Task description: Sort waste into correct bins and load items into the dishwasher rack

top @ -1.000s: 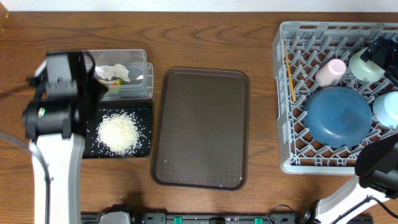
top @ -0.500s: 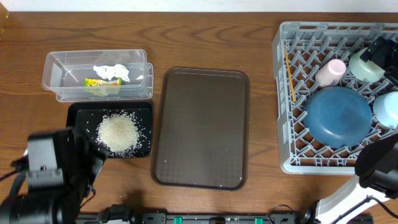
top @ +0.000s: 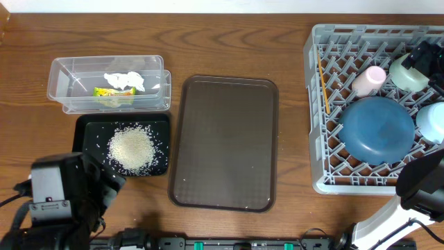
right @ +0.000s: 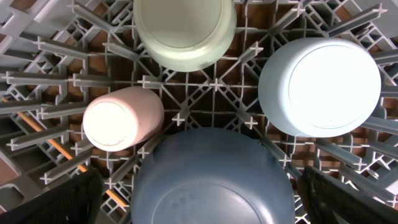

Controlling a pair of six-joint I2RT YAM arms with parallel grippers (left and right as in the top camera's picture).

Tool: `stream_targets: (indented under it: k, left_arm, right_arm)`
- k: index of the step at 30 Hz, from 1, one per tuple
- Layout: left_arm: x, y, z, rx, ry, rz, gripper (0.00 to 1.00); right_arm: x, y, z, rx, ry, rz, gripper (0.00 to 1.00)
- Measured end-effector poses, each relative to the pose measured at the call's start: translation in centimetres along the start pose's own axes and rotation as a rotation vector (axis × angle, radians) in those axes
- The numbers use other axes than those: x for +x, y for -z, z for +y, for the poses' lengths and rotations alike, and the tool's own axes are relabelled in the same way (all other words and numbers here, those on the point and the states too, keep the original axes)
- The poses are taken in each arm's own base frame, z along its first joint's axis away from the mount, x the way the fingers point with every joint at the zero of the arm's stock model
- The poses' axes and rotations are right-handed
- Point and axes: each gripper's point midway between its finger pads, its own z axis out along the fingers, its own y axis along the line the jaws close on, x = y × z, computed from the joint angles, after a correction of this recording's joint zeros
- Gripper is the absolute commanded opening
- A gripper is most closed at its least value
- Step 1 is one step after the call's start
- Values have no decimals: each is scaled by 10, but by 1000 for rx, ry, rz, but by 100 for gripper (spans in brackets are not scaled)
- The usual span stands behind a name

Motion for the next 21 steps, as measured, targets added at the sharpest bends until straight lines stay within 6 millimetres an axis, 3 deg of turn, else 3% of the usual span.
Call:
stream_targets:
  k: [4, 11, 21]
  left_arm:
    - [1, -15, -14, 106, -146, -63, 98]
    - [14, -47, -67, 466, -495, -288, 98]
    - [34, -111, -92, 669, -586, -503, 98]
  right_arm:
    - [0, 0, 0, 0, 0, -1, 99]
    - [0, 0, 0, 0, 0, 0, 99]
    - [0, 0, 0, 0, 0, 0, 99]
